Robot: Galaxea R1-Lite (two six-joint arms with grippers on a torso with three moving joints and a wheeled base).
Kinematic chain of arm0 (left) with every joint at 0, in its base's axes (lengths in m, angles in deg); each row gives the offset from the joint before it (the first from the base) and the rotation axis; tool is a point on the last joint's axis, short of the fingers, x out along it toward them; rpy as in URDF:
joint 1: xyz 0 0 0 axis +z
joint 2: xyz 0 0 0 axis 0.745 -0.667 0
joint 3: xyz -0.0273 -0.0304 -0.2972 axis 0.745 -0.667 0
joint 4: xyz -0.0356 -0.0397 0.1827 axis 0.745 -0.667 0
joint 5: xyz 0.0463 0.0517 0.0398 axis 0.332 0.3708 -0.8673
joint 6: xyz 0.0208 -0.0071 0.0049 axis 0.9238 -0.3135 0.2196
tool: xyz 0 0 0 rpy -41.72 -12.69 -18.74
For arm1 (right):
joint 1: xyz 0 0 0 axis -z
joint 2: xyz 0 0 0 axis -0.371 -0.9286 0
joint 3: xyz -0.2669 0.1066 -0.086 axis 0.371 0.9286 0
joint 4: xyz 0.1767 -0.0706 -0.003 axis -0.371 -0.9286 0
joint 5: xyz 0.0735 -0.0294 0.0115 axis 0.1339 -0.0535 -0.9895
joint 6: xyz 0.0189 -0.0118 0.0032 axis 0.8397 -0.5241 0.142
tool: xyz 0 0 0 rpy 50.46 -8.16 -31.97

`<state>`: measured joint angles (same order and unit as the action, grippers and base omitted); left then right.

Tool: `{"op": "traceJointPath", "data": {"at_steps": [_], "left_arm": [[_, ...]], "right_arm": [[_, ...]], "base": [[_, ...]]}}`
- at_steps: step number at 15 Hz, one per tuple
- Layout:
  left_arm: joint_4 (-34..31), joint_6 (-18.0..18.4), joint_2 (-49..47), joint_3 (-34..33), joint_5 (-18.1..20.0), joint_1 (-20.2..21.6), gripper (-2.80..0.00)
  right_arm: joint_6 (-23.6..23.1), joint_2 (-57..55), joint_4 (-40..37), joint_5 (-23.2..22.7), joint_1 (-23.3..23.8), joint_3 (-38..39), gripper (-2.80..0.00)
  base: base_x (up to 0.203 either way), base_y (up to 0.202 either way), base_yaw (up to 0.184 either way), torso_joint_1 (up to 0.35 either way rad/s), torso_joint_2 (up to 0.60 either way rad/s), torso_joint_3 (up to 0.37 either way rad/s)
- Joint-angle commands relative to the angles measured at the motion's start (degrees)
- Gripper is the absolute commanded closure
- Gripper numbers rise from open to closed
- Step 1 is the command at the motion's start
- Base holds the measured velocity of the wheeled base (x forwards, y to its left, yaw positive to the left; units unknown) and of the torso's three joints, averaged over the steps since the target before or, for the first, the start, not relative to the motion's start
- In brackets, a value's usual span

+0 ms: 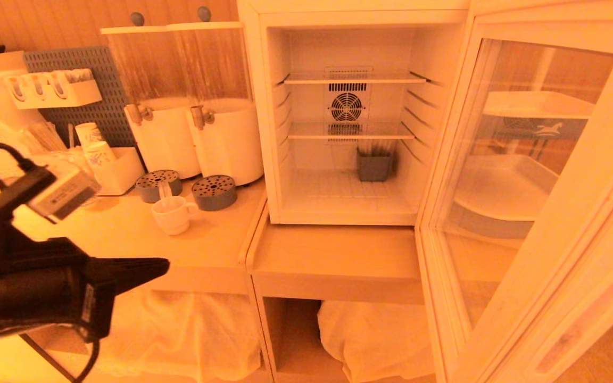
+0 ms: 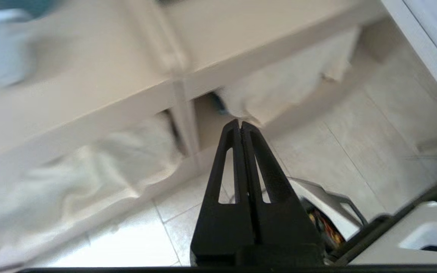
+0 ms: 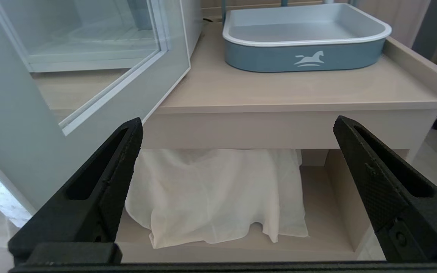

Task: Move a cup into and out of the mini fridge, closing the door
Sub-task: Put the ceramic cup in the freezer

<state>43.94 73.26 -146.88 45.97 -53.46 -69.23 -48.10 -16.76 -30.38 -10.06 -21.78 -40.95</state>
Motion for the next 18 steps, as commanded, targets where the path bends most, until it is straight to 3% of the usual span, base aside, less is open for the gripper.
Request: {"op": "traceJointPath", "data": {"at_steps": [1,5,7,9,11,13,15,18], "left_arm": [[-2.39,-0.01,7.31,-0.41,0.01,3.3,0.0],[-17.65,-1.44,24.15,1.26,-0.31,6.2,0.0],[-31.04,-6.29,33.1,5.29,-0.45,6.56,0.0],[-39.79,-12.26,40.7,8.23,-0.49,7.15,0.0],[-45.98,-15.28,45.24,9.43,0.27,12.02,0.0],[-51.01,-15.68,49.65,9.74,5.63,20.16,0.0],[-55.96,-15.45,55.08,9.64,11.21,21.49,0.0],[-55.8,-12.31,64.19,1.91,10.12,21.32,0.0]], "right_arm": [[-0.01,0.0,0.0,-0.02,0.0,0.88,-2.8],[-0.02,-0.08,0.0,-0.02,0.0,0.88,-2.8],[-0.02,0.01,0.0,0.06,0.0,0.88,-2.8],[-0.02,-0.06,0.08,-0.02,0.0,0.88,-2.8],[-0.02,0.01,0.0,-0.02,0.0,0.88,-2.8],[-0.02,0.01,0.09,-0.02,0.0,0.88,-2.8],[-0.02,-0.02,0.05,-0.02,0.0,0.88,-2.8],[-0.02,-0.08,0.09,-0.02,0.0,0.88,-2.8]], "base": [[0.0,0.0,0.0,0.0,0.0,0.0],[0.0,0.0,0.0,0.0,0.0,0.0],[0.0,0.0,0.0,0.0,0.0,0.0],[0.0,0.0,0.0,0.0,0.0,0.0],[0.0,0.0,0.0,0.0,0.0,0.0],[0.0,0.0,0.0,0.0,0.0,0.0],[0.0,0.0,0.0,0.0,0.0,0.0],[0.0,0.0,0.0,0.0,0.0,0.0]]}}
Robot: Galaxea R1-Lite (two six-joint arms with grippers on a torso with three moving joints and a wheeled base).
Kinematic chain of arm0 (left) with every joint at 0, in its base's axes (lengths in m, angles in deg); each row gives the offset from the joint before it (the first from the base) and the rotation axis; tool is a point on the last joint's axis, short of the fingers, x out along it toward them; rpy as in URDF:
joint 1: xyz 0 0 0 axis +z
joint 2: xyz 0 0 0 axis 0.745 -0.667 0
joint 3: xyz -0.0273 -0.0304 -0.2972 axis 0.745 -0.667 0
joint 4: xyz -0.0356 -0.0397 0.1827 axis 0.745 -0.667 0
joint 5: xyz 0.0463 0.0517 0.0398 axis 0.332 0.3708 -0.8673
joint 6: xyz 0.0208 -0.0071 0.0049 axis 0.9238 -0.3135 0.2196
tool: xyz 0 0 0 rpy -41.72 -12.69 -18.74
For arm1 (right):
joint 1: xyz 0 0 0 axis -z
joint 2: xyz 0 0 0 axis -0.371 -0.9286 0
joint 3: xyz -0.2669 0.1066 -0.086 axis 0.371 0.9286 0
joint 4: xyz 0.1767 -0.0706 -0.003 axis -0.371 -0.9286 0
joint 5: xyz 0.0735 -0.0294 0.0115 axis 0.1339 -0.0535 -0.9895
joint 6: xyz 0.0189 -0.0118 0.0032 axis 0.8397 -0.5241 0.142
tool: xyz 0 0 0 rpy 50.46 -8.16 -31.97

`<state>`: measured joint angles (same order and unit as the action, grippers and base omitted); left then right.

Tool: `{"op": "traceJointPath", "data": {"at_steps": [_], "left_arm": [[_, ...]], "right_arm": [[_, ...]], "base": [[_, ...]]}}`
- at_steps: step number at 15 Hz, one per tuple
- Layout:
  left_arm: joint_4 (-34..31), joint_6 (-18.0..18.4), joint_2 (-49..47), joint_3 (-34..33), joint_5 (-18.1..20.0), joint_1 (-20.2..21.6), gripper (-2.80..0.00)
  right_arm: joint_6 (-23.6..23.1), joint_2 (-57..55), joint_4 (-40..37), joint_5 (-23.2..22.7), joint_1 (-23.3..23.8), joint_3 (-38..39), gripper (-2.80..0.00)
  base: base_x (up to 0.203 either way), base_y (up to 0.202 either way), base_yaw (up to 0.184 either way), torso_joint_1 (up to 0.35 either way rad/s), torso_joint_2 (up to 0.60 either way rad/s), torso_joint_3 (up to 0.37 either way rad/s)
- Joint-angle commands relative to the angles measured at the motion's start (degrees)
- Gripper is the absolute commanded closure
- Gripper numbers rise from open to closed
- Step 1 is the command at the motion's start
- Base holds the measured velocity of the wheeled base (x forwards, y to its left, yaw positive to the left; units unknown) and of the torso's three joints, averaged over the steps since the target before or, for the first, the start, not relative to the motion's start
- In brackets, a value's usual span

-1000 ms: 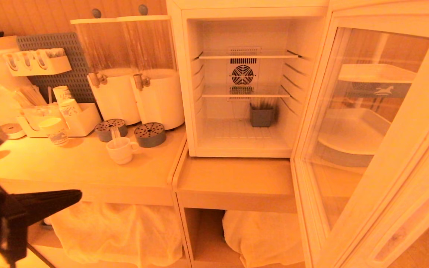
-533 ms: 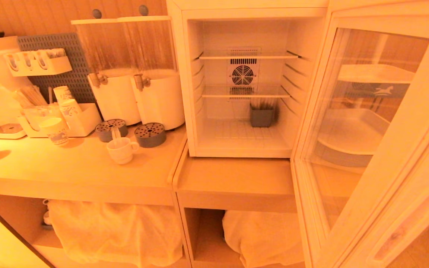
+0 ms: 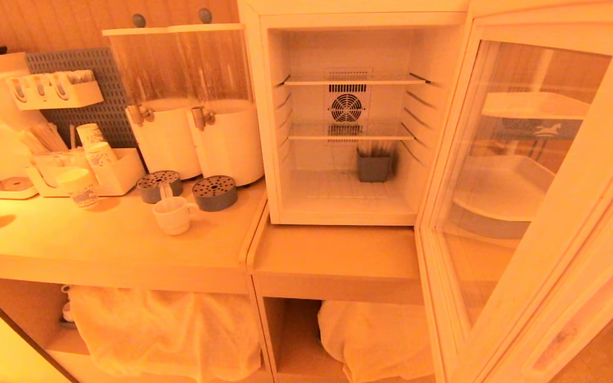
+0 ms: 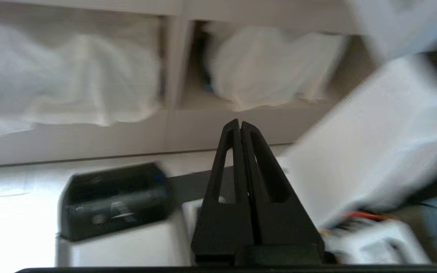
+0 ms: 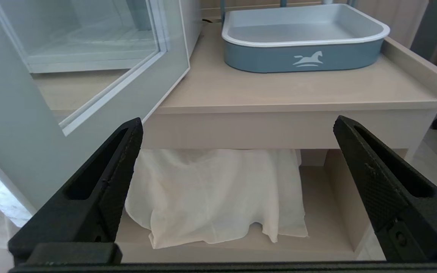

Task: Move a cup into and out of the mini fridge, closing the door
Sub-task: Put the ceramic cup in the freezer

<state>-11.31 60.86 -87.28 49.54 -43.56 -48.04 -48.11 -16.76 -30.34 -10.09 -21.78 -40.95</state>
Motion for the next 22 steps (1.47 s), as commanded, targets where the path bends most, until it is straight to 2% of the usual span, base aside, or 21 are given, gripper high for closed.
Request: {"op": "traceJointPath", "data": {"at_steps": [1,2,5,6,7,8,10,11,12,13,16,22], "left_arm": [[2.4,0.08,5.02,-5.59,-2.21,0.1,0.0],[8.52,-0.5,5.05,-10.37,-4.73,0.09,0.0],[42.84,0.43,4.81,-34.35,-11.89,0.07,0.0],[51.44,1.74,4.48,-41.4,-13.46,0.07,0.0],[56.62,2.72,4.06,-46.74,-14.7,0.07,0.0],[58.63,3.37,3.6,-49.71,-15.71,0.06,0.0],[61.1,4.69,3.79,-49.05,-17.44,0.06,0.0],[61.63,6.45,5.1,-48.41,-19.2,0.06,0.0],[61.3,10.07,5.15,-48.64,-20.36,0.06,0.0],[60.33,12.16,5.12,-48.68,-20.09,0.06,0.0],[58.14,13.54,5.11,-47.99,-18.79,-0.02,0.0],[58.73,13.21,5.11,-48.33,-19.12,-0.03,0.0]], "right_arm": [[0.0,-0.01,0.05,0.0,0.0,0.88,-2.8],[0.07,-0.07,-0.03,0.01,0.0,0.88,-2.8],[0.0,-0.08,-0.01,0.0,0.0,0.88,-2.8],[0.0,-0.08,0.0,0.0,0.0,0.88,-2.8],[0.0,-0.06,-0.03,0.01,0.0,0.88,-2.8],[0.0,0.0,-0.03,0.0,0.0,0.88,-2.8],[0.07,-0.08,-0.03,0.02,0.0,0.88,-2.8],[0.08,-0.01,-0.03,0.05,0.0,0.88,-2.8],[0.0,0.01,-0.03,0.06,0.0,0.88,-2.8],[0.07,0.01,-0.03,0.0,0.0,0.88,-2.8],[0.0,-0.02,-0.03,0.0,0.0,0.88,-2.8],[0.03,-0.05,-0.03,0.0,0.0,0.88,-2.8]], "base": [[0.0,0.0,0.0,0.0,0.0,0.0],[0.0,0.0,0.0,0.0,0.0,0.0],[0.0,0.0,0.0,0.0,0.0,0.0],[0.0,0.0,0.0,0.0,0.0,0.0],[0.0,0.0,0.0,0.0,0.0,0.0],[0.0,0.0,0.0,0.0,0.0,0.0],[0.0,0.0,0.0,0.0,0.0,0.0],[0.0,0.0,0.0,0.0,0.0,0.0],[0.0,0.0,0.0,0.0,0.0,0.0],[0.0,0.0,0.0,0.0,0.0,0.0],[0.0,0.0,0.0,0.0,0.0,0.0],[-0.041,0.0,0.002,0.001,0.0,0.0]]}}
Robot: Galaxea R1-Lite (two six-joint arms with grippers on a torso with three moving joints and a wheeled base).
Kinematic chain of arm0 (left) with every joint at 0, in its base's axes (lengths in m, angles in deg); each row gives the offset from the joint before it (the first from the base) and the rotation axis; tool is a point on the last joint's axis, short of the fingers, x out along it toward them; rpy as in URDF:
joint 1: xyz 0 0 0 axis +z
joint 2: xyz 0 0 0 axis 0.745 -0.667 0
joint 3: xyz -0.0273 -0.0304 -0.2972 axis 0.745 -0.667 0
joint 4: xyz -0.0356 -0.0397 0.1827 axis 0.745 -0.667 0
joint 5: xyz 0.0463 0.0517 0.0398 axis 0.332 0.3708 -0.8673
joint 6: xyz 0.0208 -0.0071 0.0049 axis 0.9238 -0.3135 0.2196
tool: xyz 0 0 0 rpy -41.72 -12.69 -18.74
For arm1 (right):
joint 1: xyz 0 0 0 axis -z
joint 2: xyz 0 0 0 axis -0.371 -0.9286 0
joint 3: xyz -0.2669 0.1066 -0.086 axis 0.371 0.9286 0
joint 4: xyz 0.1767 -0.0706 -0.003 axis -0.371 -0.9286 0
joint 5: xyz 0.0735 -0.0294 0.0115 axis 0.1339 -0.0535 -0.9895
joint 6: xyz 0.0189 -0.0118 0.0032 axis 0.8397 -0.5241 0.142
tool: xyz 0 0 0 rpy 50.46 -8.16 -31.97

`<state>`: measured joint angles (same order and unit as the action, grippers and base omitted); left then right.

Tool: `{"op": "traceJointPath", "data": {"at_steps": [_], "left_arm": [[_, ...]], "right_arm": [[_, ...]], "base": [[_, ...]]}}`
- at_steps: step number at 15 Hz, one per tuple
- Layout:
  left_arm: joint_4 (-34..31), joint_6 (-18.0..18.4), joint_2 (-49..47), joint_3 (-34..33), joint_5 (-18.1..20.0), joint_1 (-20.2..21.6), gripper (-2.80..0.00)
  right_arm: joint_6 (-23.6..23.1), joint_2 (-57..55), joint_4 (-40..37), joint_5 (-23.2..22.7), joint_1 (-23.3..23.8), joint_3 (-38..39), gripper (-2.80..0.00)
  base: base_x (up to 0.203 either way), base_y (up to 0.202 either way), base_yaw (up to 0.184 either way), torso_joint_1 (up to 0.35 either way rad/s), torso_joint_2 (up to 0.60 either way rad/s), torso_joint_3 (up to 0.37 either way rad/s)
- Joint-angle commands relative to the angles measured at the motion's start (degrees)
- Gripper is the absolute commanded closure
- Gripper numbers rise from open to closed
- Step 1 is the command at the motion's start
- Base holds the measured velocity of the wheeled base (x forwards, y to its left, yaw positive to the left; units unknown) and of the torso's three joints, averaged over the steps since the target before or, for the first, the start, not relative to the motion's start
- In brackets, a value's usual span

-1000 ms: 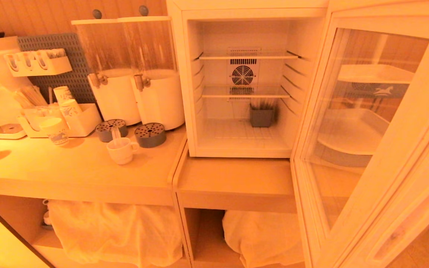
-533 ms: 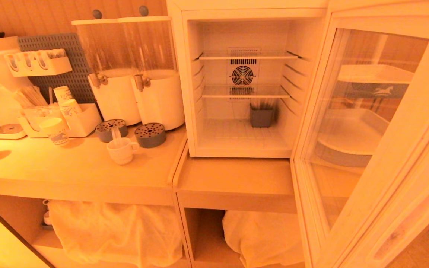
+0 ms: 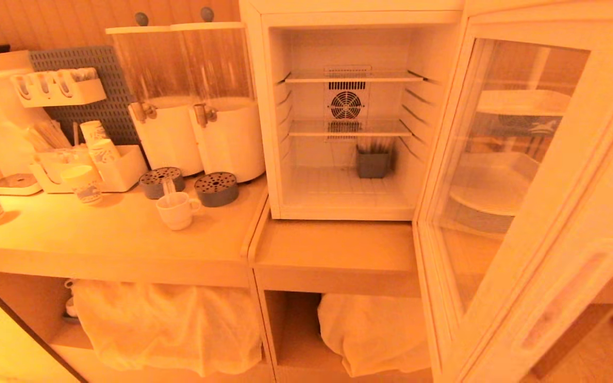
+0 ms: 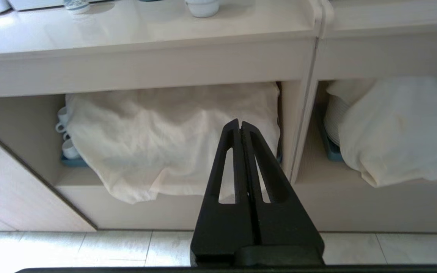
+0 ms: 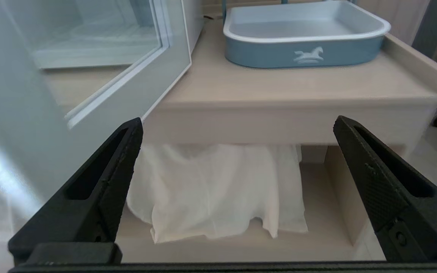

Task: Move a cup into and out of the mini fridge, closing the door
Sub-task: Put the ceramic cup in the freezer

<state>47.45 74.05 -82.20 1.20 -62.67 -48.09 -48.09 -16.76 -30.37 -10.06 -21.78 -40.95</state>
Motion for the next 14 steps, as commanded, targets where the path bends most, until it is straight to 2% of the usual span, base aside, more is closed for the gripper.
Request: {"op": "traceJointPath", "data": {"at_steps": [1,8,12,14], "left_arm": [[-0.03,0.03,0.02,0.01,0.0,0.1,0.0],[0.06,-0.06,0.02,0.01,0.0,0.02,0.0],[0.06,-0.06,0.02,0.01,0.17,0.1,0.0],[0.06,-0.06,0.02,0.01,0.17,0.09,0.0]], "right_arm": [[-0.02,-0.08,-0.01,-0.02,0.0,0.88,-2.8],[-0.02,-0.08,-0.01,-0.02,0.0,0.88,-2.8],[-0.02,-0.08,0.08,-0.02,0.0,0.88,-2.8],[-0.02,-0.08,-0.01,-0.02,0.0,0.88,-2.8]], "base": [[-0.19,0.0,-0.001,0.001,0.0,0.006],[-0.182,0.0,0.0,0.003,0.0,0.003],[0.0,0.0,0.0,0.0,0.0,0.0],[0.001,0.129,0.003,0.002,0.01,0.0]]}}
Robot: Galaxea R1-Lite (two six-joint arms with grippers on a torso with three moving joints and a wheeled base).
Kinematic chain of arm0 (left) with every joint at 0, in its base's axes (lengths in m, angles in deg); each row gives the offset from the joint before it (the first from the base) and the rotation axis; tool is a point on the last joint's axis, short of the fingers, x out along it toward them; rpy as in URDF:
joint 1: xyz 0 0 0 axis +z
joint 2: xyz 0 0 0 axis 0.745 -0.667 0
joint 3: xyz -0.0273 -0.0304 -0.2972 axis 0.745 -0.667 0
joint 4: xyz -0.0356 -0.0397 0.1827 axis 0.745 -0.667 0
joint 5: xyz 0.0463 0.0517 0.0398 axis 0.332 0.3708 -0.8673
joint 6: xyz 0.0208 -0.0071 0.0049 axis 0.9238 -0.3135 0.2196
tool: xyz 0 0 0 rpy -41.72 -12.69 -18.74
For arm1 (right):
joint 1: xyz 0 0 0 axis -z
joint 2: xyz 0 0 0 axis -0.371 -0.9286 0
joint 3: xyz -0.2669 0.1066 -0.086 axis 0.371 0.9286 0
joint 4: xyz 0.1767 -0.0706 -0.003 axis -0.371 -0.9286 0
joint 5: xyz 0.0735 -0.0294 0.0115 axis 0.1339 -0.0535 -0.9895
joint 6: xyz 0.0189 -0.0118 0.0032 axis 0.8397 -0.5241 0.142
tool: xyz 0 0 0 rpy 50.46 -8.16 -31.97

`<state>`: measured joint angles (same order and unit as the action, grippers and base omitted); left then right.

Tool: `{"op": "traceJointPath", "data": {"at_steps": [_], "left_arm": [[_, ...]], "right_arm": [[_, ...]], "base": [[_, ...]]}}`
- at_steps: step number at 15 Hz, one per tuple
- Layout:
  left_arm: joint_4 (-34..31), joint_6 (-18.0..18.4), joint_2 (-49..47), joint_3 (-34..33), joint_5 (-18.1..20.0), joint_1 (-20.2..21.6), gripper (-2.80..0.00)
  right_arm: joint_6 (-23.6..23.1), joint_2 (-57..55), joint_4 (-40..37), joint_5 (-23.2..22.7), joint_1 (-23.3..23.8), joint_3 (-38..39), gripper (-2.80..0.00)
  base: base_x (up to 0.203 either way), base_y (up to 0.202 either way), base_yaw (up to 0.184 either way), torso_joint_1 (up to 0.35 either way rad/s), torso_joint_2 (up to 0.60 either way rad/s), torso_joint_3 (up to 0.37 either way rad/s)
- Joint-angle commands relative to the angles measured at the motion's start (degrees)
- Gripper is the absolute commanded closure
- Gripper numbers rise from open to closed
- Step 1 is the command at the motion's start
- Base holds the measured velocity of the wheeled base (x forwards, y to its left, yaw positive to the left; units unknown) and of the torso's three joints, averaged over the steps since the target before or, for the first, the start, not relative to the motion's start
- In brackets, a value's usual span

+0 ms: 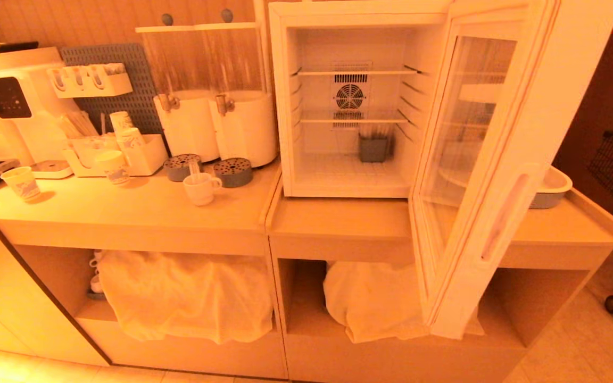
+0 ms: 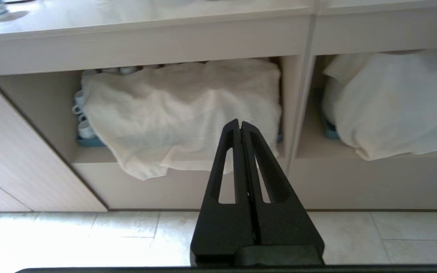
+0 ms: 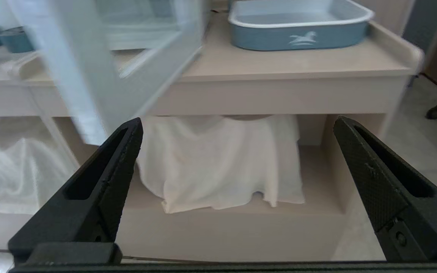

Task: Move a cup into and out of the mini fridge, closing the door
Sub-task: Put the ceramic cup in the freezer

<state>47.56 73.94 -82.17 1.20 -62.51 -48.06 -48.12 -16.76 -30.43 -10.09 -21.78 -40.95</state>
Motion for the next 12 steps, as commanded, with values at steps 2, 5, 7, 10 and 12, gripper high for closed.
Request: {"op": "traceJointPath", "data": {"at_steps": [2,5,7,10,12], "left_arm": [[-0.05,0.05,0.0,0.01,0.01,0.08,0.0],[-0.05,0.05,0.0,0.01,0.01,-0.01,0.0],[-0.05,0.14,0.0,0.01,0.0,-0.01,0.0],[0.04,0.14,0.0,0.01,0.01,-0.01,0.0],[0.04,0.14,0.0,0.01,0.01,0.07,0.0]], "right_arm": [[0.0,-0.08,0.05,0.0,0.0,0.88,-2.8],[0.0,-0.08,0.14,0.0,0.0,0.88,-2.8],[0.0,-0.08,0.05,0.0,0.0,0.88,-2.8],[0.0,-0.08,0.14,0.0,0.0,0.88,-2.8],[0.0,-0.08,0.14,0.0,0.0,0.88,-2.8]], "base": [[0.0,0.194,-0.001,0.002,0.0,0.004],[0.0,0.196,-0.003,0.002,0.01,0.001],[0.0,0.19,-0.001,0.003,0.0,0.0],[0.0,0.193,-0.001,0.003,0.01,0.003],[0.0,0.192,-0.002,0.006,0.01,0.003]]}}
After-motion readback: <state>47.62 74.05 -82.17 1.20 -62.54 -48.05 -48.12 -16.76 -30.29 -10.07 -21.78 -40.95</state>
